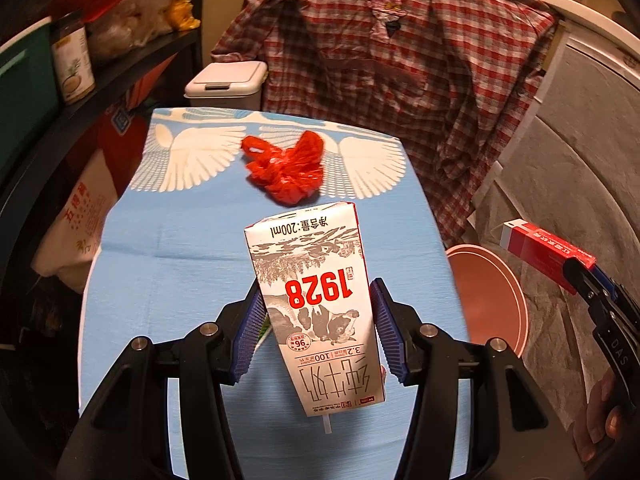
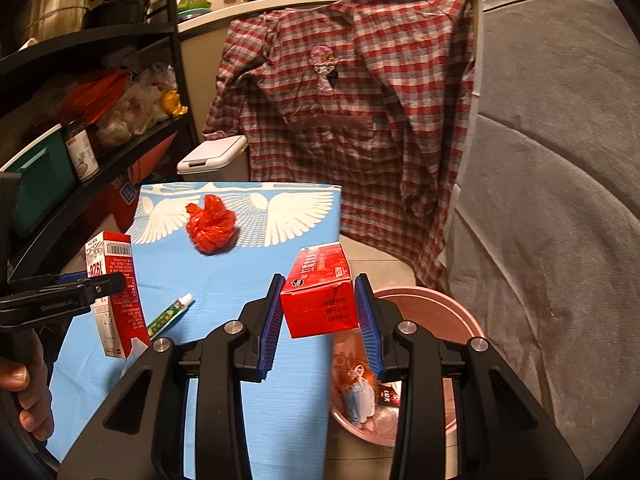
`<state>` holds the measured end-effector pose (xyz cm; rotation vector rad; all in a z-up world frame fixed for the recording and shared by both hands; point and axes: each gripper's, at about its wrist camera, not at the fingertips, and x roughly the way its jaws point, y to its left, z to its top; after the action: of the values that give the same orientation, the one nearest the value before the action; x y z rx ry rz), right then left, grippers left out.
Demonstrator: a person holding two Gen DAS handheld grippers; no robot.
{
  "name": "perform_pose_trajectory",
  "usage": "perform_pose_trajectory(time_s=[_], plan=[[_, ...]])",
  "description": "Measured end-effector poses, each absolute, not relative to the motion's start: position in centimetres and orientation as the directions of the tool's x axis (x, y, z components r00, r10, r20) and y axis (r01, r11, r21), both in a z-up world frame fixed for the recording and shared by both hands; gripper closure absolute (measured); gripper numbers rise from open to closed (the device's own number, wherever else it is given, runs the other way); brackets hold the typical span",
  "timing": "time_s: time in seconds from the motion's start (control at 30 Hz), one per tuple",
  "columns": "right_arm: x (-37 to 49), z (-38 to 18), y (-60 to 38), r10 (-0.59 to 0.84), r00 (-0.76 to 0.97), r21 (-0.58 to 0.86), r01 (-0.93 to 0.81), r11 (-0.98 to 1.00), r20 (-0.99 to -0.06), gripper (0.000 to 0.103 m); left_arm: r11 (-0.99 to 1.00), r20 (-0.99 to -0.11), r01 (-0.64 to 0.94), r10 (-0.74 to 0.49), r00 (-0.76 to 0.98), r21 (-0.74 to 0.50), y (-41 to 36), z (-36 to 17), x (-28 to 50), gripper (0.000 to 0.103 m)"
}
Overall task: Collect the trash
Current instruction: 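Lift and carry the milk carton and red box over the pink bin, then open the right tool over the bin while the left tool releases the carton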
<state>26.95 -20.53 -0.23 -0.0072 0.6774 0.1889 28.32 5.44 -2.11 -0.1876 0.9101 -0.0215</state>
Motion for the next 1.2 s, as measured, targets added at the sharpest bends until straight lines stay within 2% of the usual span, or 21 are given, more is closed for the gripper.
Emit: perform_pose_trajectory(time_s=[0.57, 1.2], plan=[[27.3, -0.5, -26.1, 0.072, 0.784, 0.021, -0.074, 0.997, -0.617, 0.067, 0.984, -0.758, 0.039, -0.157, 0.634, -0.171, -2.0, -1.1, 29.6, 0.051], [28.9, -2.1, -30.1, 0.023, 0.761, 0.026, -0.008, 1.0, -0.648, 0.067, 0.972, -0.745, 0.158, -0.235, 0.624, -0.174, -9.5, -2.0, 31.1, 0.051]])
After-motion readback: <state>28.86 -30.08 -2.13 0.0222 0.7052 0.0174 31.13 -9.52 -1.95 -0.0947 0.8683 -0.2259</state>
